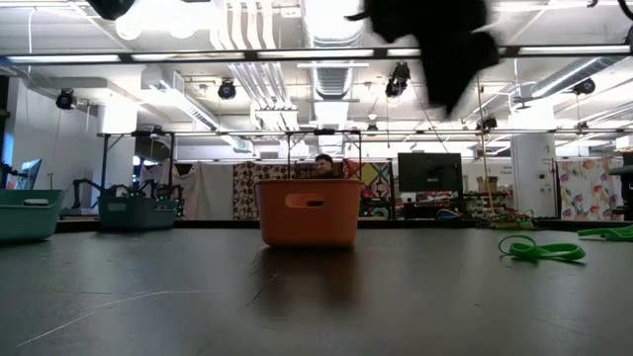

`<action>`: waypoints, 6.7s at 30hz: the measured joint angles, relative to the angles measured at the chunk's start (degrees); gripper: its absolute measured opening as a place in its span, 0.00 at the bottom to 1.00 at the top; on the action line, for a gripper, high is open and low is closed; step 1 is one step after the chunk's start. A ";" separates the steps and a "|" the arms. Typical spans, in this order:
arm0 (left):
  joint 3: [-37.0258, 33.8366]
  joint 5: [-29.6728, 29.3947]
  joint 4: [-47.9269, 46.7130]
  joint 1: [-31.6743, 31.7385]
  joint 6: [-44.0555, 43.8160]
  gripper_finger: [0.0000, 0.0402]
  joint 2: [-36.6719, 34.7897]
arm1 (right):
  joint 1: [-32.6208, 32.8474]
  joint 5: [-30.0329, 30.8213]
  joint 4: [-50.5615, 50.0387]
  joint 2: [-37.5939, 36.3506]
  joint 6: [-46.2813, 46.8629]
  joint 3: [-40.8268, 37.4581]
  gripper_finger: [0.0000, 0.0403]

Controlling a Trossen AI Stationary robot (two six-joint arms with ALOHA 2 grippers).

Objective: Sort rubber bands into baskets
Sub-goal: Put the orange rubber band into the orange bin

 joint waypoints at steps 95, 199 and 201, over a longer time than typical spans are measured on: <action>0.01 7.84 4.10 -0.06 3.07 0.48 -2.15 | -7.09 9.80 30.64 6.21 -27.74 1.56 0.02; 1.51 -13.86 15.81 0.37 7.09 0.48 5.05 | -14.69 -12.66 25.56 -19.39 -12.40 -36.97 0.02; 1.51 -13.86 15.40 0.37 7.09 0.48 4.28 | -14.46 -12.55 27.26 -19.68 -12.87 -35.39 0.02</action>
